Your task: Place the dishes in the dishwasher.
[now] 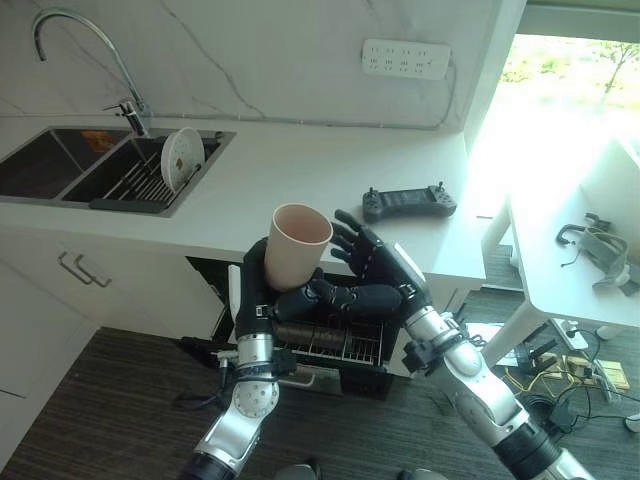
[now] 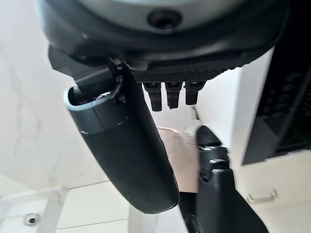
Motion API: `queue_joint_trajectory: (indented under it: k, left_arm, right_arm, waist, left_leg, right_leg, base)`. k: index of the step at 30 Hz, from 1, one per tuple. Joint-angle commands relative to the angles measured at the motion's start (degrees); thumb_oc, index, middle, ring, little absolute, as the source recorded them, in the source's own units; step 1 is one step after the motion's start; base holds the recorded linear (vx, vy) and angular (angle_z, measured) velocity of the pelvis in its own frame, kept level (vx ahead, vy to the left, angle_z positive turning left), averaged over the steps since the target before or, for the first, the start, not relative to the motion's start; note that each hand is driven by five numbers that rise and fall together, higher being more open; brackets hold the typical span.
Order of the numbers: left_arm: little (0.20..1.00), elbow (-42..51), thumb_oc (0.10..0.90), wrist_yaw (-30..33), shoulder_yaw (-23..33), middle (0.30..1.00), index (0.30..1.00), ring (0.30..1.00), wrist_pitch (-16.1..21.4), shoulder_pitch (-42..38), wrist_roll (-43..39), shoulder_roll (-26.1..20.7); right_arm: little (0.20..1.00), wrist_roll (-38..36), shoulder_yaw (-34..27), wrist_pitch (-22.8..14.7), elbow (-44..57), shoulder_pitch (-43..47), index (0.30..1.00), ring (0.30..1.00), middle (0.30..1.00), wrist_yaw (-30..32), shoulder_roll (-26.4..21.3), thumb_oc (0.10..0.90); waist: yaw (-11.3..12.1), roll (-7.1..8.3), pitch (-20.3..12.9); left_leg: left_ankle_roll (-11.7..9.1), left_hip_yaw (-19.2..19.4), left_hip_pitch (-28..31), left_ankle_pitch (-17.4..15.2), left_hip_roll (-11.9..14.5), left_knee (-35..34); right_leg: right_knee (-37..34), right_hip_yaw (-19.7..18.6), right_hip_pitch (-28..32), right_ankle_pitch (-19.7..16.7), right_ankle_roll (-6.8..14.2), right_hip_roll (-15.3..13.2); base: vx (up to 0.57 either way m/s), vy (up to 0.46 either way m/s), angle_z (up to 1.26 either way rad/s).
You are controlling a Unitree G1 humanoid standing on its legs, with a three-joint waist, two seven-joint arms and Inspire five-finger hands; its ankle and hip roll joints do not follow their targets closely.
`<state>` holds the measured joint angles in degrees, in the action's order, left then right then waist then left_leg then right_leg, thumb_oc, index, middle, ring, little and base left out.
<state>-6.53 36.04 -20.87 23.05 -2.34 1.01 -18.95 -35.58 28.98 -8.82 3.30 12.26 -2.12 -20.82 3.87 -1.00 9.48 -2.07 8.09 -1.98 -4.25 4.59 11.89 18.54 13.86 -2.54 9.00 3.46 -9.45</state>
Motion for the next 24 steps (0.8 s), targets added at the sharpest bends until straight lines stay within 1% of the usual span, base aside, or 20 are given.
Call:
queue_joint_trajectory:
  k: [1,7,10,14,16,17,18,24]
  left_arm:
    - [0.3,3.76,0.4,1.72,-0.78,0.3,0.3,0.3,8.06,-7.59,4.38,-0.8]
    - [0.3,3.08,0.4,2.06,-1.72,0.3,0.3,0.3,8.11,-7.65,5.02,-0.49]
    - [0.3,2.33,0.4,1.73,-2.65,0.3,0.3,0.3,8.34,-7.78,5.05,-0.31]
    - [0.3,0.27,0.4,1.71,-4.31,0.3,0.3,0.3,8.44,-7.97,5.06,0.07]
    - [0.3,-0.38,0.4,1.47,-4.89,0.3,0.3,0.3,8.92,-8.04,5.4,0.17]
    - [0.3,-0.34,0.4,1.39,-5.46,0.3,0.3,0.3,8.78,-8.18,6.16,0.22]
    - [0.3,-0.51,0.4,1.47,-5.64,0.3,0.3,0.3,8.81,-8.22,6.29,0.21]
    - [0.3,-2.05,0.4,5.35,-6.79,0.3,0.3,0.3,7.78,-9.31,9.08,0.2]
  right_arm:
    - [0.9,-3.43,-1.76,-4.27,3.51,8.39,0.9,0.9,0.9,-1.97,3.56,0.8]
    - [0.9,-4.65,-0.32,-2.55,3.08,11.28,0.9,0.9,0.9,-0.57,4.83,0.8]
    - [0.9,-4.86,0.05,-2.84,2.3,12.97,0.9,0.9,0.9,0.27,5.67,0.8]
    - [0.9,-4.05,-0.42,-3.43,2.27,16.4,0.9,0.9,0.9,3.61,6.67,0.8]
    - [0.9,-4.64,-0.54,-2.49,2.27,17.47,0.9,0.9,0.9,3.93,6.66,0.8]
    - [0.9,-5.15,-0.15,-1.3,1.97,18.13,0.9,0.9,0.9,4.09,6.93,0.8]
    - [0.9,-5.23,-0.02,-1.31,1.67,18.26,0.9,0.9,0.9,4.15,7.01,0.8]
    - [0.9,-5.75,1.13,-0.67,0.89,20.23,0.9,0.9,0.9,4.43,8.32,0.8]
  waist:
    - [0.48,1.29,-1.62]
    - [1.22,1.43,-1.55]
    - [1.61,1.48,-1.59]
    - [2.17,1.56,-1.5]
    - [2.33,1.6,-1.26]
    - [2.5,1.54,-1.16]
    - [2.56,1.52,-1.13]
    - [2.97,1.64,-1.02]
  left_leg:
    - [1.84,-0.69,-0.16,-11.64,0.41,5.3]
    - [1.89,-1.02,-0.07,-11.67,0.16,5.3]
    - [1.97,-1.11,-0.07,-11.71,0.05,5.3]
    - [2.1,-1.28,0.11,-11.85,-0.12,5.3]
    - [2.13,-1.46,0.2,-11.89,-0.24,5.3]
    - [2.13,-1.6,0.19,-11.83,-0.32,5.3]
    - [2.14,-1.65,0.19,-11.8,-0.35,5.3]
    - [2.13,-1.9,0.23,-11.84,-0.43,5.3]
  right_leg:
    - [-1.36,1.94,3.63,6.87,0.33,-0.2]
    - [-1.36,2.1,3.83,6.91,0.12,-0.19]
    - [-1.36,2.12,3.86,6.99,0.04,-0.18]
    - [-1.36,2.08,3.99,7.04,-0.09,-0.13]
    - [-1.36,1.98,4.01,7.03,-0.14,-0.04]
    - [-1.36,1.93,4.0,7.01,-0.2,-0.02]
    - [-1.36,1.92,4.02,7.02,-0.24,0.0]
    - [-1.36,2.04,4.12,7.01,-0.24,-0.01]
  base:
    - [0.01,-0.006,0.07]
    - [0.01,-0.004,0.05]
    - [0.0,0.0,0.0]
    - [0.01,-0.001,0.02]
    - [0.0,-0.001,0.02]
    - [-0.01,0.001,0.04]
    - [0.0,0.0,0.0]
    - [0.0,0.0,0.0]
